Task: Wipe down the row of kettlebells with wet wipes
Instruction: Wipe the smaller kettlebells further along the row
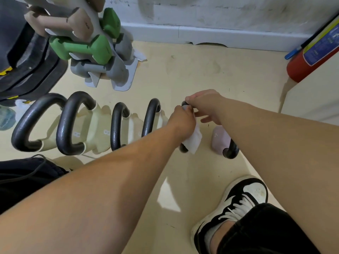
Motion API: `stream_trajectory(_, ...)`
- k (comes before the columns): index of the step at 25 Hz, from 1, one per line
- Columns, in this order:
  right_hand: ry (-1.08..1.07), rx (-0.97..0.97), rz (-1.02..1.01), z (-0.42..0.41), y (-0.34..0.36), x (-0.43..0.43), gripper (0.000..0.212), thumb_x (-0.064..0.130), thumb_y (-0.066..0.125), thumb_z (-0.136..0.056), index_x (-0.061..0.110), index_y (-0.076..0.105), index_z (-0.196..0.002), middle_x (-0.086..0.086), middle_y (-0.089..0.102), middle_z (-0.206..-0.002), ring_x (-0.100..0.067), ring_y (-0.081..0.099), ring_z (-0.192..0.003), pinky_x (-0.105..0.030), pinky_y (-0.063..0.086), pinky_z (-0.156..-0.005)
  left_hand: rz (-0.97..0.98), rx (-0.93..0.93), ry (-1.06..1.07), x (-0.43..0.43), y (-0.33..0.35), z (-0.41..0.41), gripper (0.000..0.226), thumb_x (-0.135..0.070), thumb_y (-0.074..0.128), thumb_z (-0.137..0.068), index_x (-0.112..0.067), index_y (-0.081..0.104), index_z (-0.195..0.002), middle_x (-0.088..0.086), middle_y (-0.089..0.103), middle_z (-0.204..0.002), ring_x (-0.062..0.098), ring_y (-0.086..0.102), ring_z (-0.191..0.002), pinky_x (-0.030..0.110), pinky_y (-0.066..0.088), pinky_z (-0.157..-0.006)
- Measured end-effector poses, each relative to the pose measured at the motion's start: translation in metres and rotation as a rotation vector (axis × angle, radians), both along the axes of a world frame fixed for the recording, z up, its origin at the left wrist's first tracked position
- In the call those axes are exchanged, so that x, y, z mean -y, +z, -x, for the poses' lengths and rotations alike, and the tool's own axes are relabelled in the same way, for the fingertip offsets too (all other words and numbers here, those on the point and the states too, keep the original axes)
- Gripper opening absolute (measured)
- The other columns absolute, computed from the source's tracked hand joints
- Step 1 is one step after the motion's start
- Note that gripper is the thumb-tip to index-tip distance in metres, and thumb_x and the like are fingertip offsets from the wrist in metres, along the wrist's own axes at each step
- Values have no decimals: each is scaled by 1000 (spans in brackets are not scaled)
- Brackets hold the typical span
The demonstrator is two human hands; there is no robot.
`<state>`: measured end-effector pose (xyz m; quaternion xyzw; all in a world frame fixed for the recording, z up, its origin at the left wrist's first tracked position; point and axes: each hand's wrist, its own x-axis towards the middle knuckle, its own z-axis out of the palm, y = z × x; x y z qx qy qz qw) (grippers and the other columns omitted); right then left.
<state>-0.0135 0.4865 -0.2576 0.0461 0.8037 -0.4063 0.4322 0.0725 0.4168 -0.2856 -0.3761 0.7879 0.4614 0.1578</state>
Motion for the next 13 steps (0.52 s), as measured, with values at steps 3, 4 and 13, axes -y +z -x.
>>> stream_trajectory(3, -39, 10, 50, -8, 2, -2, 22, 28, 60, -95, 18, 73, -111, -2, 73, -113, -15, 69, -80, -37, 53, -85, -48, -50, 33, -8, -3, -21, 37, -39, 35, -108, -13, 51, -129, 5, 64, -114, 25, 62, -108, 36, 47, -90)
stream_trajectory(4, -38, 18, 78, -10, 1, -3, 20, 28, 61, -95, 20, 73, -109, -1, 72, -113, -14, 69, -82, -37, 53, -85, -40, -150, 56, -17, -6, -40, 31, -34, 40, -107, -15, 49, -131, 1, 62, -114, 17, 62, -108, 33, 46, -90)
stream_trajectory(13, -57, 96, 160, -7, -4, -14, 12, 29, 65, -95, 27, 73, -104, 6, 72, -112, -14, 70, -100, -44, 53, -97, 20, -132, -20, -19, -3, -38, 58, -24, 41, -108, -3, 18, -157, 17, 53, -144, 33, 56, -125, 32, 42, -93)
